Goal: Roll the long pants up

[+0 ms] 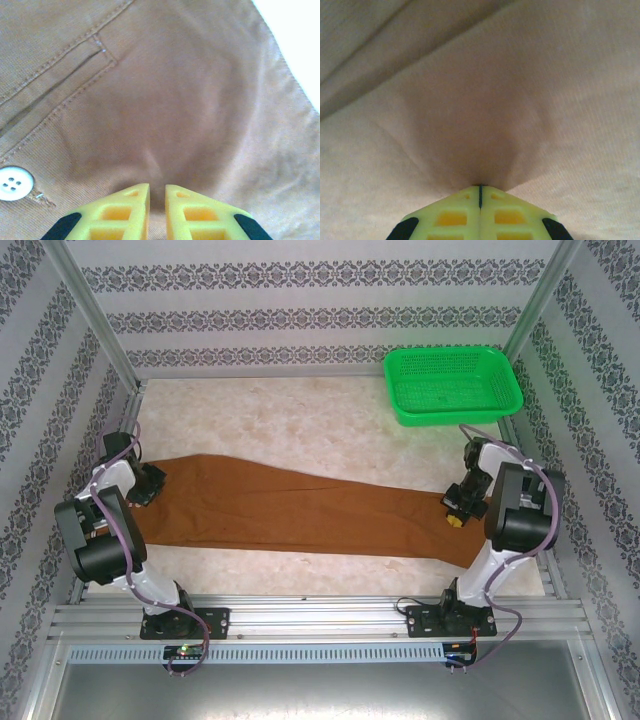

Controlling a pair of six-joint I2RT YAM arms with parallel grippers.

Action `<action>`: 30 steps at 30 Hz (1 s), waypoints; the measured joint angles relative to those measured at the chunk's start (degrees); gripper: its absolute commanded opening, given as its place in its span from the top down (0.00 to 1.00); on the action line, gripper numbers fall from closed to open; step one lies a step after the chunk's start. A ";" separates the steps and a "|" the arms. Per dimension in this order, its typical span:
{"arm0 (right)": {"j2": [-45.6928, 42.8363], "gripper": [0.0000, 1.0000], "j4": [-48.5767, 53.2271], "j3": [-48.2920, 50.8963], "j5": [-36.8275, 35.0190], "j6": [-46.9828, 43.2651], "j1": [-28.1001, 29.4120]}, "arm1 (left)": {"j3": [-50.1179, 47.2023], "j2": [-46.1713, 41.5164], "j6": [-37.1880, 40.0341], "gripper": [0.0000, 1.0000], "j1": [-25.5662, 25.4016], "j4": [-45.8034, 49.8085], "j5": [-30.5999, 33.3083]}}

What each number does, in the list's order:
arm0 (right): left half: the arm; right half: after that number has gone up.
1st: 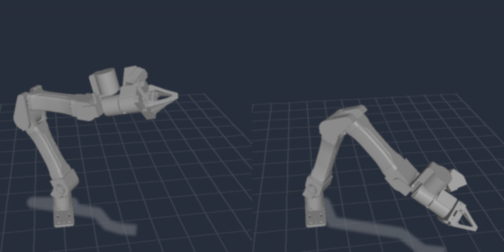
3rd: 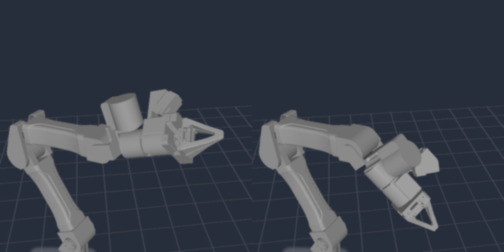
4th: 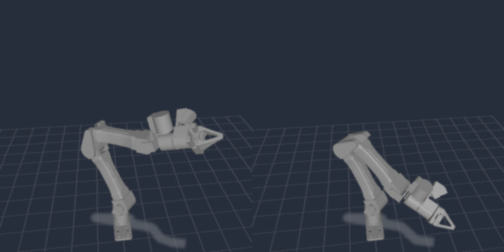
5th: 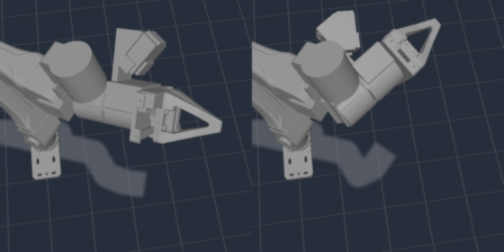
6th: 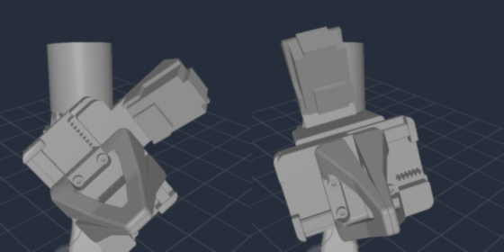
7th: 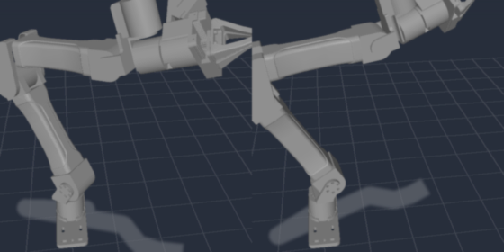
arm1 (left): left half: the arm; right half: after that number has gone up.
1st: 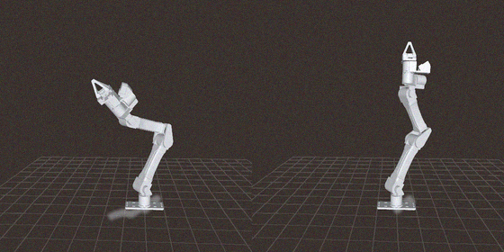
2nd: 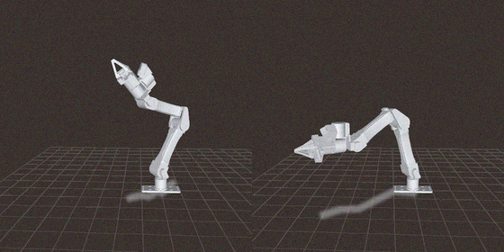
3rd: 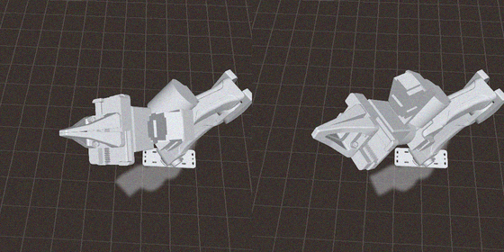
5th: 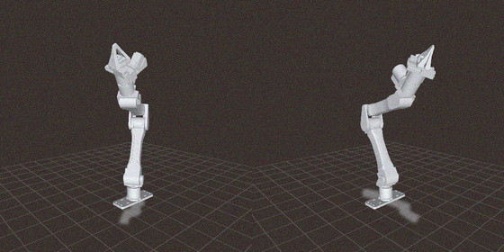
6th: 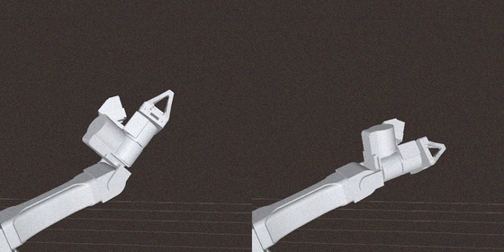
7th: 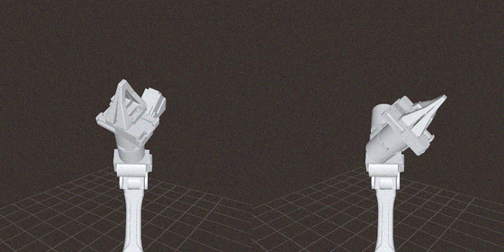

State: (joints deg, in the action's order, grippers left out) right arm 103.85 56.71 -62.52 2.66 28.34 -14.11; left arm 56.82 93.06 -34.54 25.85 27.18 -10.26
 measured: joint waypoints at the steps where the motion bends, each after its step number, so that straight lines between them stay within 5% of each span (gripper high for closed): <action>1: 1.46 1.00 1.22 -1.44 -0.11 -0.02 -0.02 | 0.02 -0.17 0.02 0.83 -0.04 0.00 -0.20; 13: 19.80 1.00 9.03 -29.70 -1.92 -0.74 -5.70 | 0.02 0.50 0.07 0.83 -1.18 -0.83 -2.19; 16: 23.10 0.82 7.56 -37.51 -4.02 -1.57 -6.56 | 0.02 0.96 0.52 0.81 -2.10 -1.11 -2.93; 20: 14.32 0.72 0.28 -30.47 -4.74 -1.60 -6.84 | 0.00 0.52 2.29 0.77 -5.84 -0.85 -3.23; 25: -1.05 0.76 -2.86 -23.37 -3.93 -1.57 -2.60 | -1.97 -6.67 3.30 0.76 -14.93 0.94 -6.08; 30: 0.68 0.81 -5.40 -23.32 0.13 -1.79 1.79 | -6.36 -14.38 4.00 0.73 -22.16 2.89 -10.12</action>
State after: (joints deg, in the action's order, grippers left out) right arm 104.53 51.31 -85.84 2.79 26.55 -12.32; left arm 50.46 78.67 -30.55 3.68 30.06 -20.38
